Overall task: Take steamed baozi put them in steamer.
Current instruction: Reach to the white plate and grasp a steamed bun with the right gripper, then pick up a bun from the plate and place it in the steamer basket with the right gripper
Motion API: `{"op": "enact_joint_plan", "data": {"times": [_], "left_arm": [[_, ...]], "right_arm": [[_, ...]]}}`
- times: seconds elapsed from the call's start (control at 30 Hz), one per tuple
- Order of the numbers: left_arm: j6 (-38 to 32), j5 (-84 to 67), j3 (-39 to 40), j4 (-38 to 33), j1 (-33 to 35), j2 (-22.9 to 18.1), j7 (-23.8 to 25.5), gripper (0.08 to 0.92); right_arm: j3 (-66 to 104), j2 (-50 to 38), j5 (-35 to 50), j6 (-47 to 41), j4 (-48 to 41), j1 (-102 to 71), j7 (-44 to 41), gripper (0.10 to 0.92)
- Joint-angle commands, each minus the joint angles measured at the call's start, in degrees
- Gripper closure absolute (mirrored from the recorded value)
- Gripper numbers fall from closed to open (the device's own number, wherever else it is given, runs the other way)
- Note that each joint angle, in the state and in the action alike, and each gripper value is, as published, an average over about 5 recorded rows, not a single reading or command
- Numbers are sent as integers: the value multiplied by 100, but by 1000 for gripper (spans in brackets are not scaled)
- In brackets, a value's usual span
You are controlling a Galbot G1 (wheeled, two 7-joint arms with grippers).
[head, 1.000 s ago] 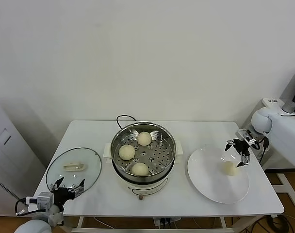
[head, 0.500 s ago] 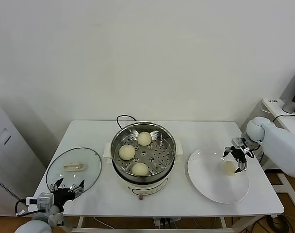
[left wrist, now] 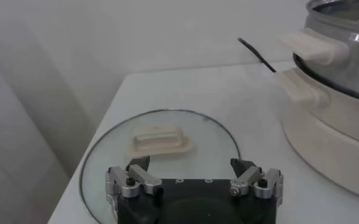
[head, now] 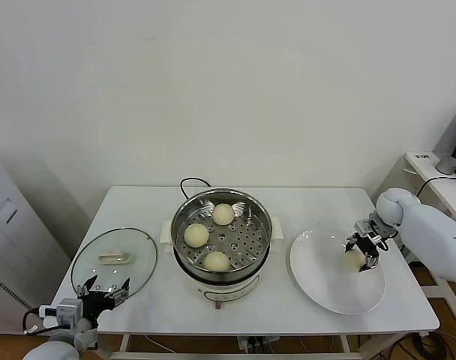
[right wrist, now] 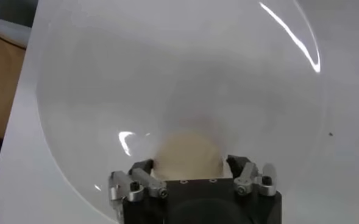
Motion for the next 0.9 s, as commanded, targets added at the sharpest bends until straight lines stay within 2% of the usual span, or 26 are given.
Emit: {"op": "enact_joint_plan", "data": {"times": [0.03, 0.17, 0.3, 0.47, 0.67, 0.9], "left_arm": [[3, 13, 2, -12, 11, -5, -2, 177], [5, 26, 1, -16, 20, -9, -4, 177], [11, 42, -3, -32, 27, -17, -6, 177], [29, 75, -19, -48, 34, -22, -12, 177], [49, 117, -19, -77, 60, -28, -20, 177], [67, 160, 0, -127, 96, -37, -28, 177]], "right_arm": [[164, 7, -129, -12, -18, -64, -5, 465], [122, -45, -77, -30, 51, 4, -35, 574], [-232, -240, 244, -151, 367, 266, -54, 632], [-1177, -642, 1210, -547, 1029, 930, -50, 636], [-3256, -1052, 2862, -1387, 2107, 2821, 41, 625], [-5054, -699, 4564, -2323, 2962, 4805, 237, 618]]}}
